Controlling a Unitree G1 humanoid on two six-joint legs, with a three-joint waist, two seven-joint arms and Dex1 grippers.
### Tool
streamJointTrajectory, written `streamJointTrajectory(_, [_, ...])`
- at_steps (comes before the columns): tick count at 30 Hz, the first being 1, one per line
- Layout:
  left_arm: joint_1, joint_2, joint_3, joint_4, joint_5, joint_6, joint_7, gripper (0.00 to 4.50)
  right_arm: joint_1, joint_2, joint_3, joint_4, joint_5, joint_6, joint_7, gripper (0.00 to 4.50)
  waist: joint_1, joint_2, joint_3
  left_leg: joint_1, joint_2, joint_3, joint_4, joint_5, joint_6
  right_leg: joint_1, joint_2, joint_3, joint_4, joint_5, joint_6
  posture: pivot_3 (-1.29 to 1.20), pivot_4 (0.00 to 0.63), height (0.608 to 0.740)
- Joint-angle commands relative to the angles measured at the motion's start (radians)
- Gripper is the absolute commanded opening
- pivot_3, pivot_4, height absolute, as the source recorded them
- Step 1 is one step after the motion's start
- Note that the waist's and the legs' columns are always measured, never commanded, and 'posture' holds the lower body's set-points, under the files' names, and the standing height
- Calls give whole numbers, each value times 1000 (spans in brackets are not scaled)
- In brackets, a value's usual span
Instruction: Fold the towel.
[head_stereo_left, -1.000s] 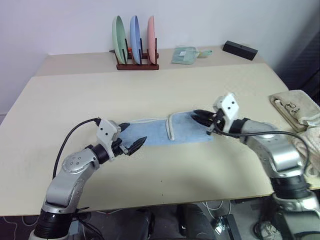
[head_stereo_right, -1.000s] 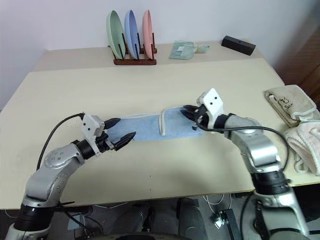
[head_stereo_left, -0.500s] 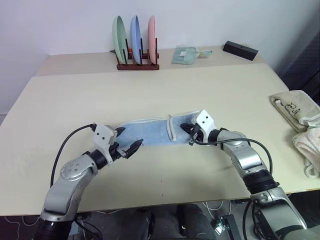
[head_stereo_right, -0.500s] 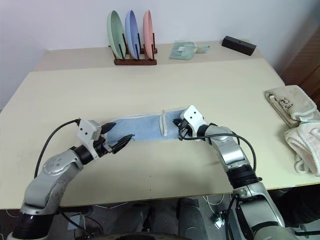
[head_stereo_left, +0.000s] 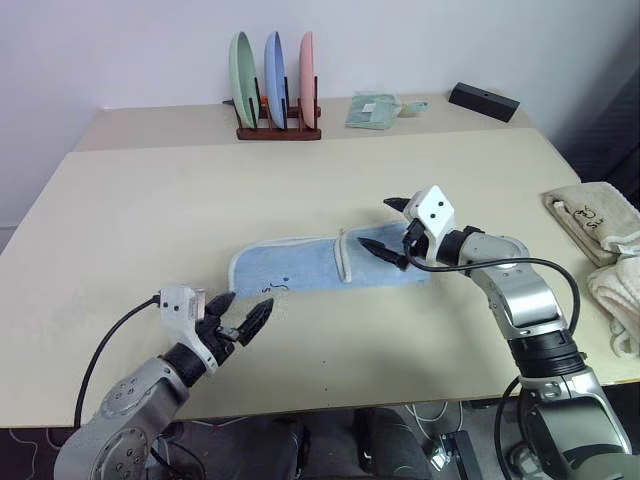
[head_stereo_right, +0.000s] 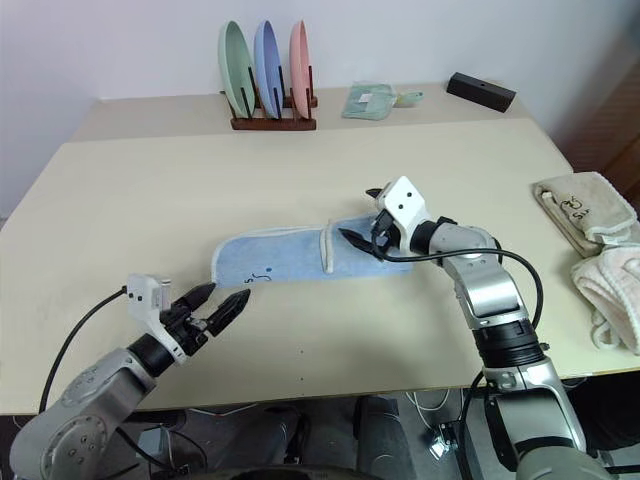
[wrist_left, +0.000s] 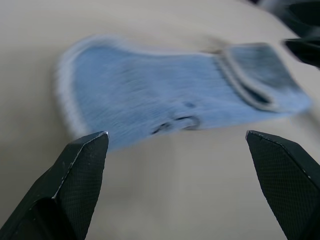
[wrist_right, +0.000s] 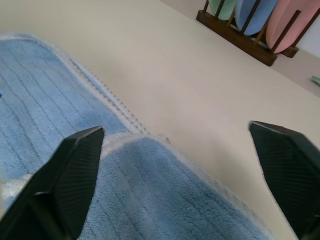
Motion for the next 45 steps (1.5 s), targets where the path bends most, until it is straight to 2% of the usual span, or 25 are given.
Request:
streamJointTrajectory(1, [-17,-87,52,-16,-159,75,178,4500,-24,14,-1,-26,-15,-40,-14,4462,0,0,0,0,0,0,0,0,0,0,0,0,0,0,0,0,150,740])
streamJointTrajectory(4, [-54,-181,107,45,-325,97,382,4500,-20,20,0,-28,-20,-49,-14,4462,1,0,0,0,0,0,0,0,0,0,0,0,0,0,0,0,150,740])
streamJointTrajectory(8, [-121,-217,112,117,-471,98,520,4500,-9,33,7,-27,-33,-61,-18,4462,3,0,0,1,0,0,0,0,-1,0,0,0,1,0,0,0,150,740])
streamJointTrajectory(14, [-258,-220,111,258,-521,46,632,4500,-1,37,20,-29,-58,-80,-24,4462,19,0,-1,3,0,0,1,1,-1,3,0,0,1,0,0,0,150,740])
streamJointTrajectory(15, [-270,-215,106,269,-508,39,631,3971,0,36,19,-29,-61,-82,-26,4500,23,0,-1,3,0,0,1,1,-1,4,0,0,1,0,0,0,150,740])
streamJointTrajectory(16, [-281,-213,102,279,-497,30,632,3685,3,36,18,-30,-64,-81,-30,4500,25,0,-1,4,0,0,1,1,-1,4,0,0,1,0,0,0,150,740])
streamJointTrajectory(17, [-288,-213,99,285,-492,23,632,3209,5,36,17,-32,-67,-82,-33,4500,25,0,-1,4,0,0,1,1,-1,4,0,0,1,0,0,0,150,740])
streamJointTrajectory(23, [-308,-190,85,288,-466,-14,595,49,27,40,18,-62,-74,-73,-42,4500,26,0,0,3,0,0,1,1,-1,3,0,0,0,0,0,0,150,740])
streamJointTrajectory(26, [-309,-177,97,273,-458,-42,570,49,38,39,21,-69,-80,-71,-47,4500,24,0,0,2,0,0,1,1,-2,1,0,0,1,0,0,0,150,740])
streamJointTrajectory(28, [-305,-131,108,256,-412,-66,528,49,41,38,24,-72,-85,-71,-47,4500,24,0,0,2,0,0,1,1,-2,1,1,0,1,0,0,0,150,740])
streamJointTrajectory(36, [-275,261,187,278,-58,-201,252,49,24,33,17,-57,-87,-66,-43,4500,23,-1,0,1,1,1,-1,1,-3,-1,2,1,0,1,-1,0,150,740])
streamJointTrajectory(39, [-286,353,107,226,26,-215,136,49,12,36,23,-32,-93,-75,-41,4500,26,0,0,1,0,0,-1,1,-3,-1,1,1,0,1,-1,0,150,740])
streamJointTrajectory(43, [-342,348,6,162,48,-216,44,49,7,37,30,-14,-99,-83,-40,4500,27,-1,0,0,0,0,0,1,-2,1,0,0,-1,1,-1,0,150,740])
streamJointTrajectory(45, [-389,361,-126,112,71,-206,-59,49,10,39,33,-13,-104,-82,-43,4500,24,-1,0,0,0,0,0,1,-2,0,0,0,-1,1,-1,0,150,740])
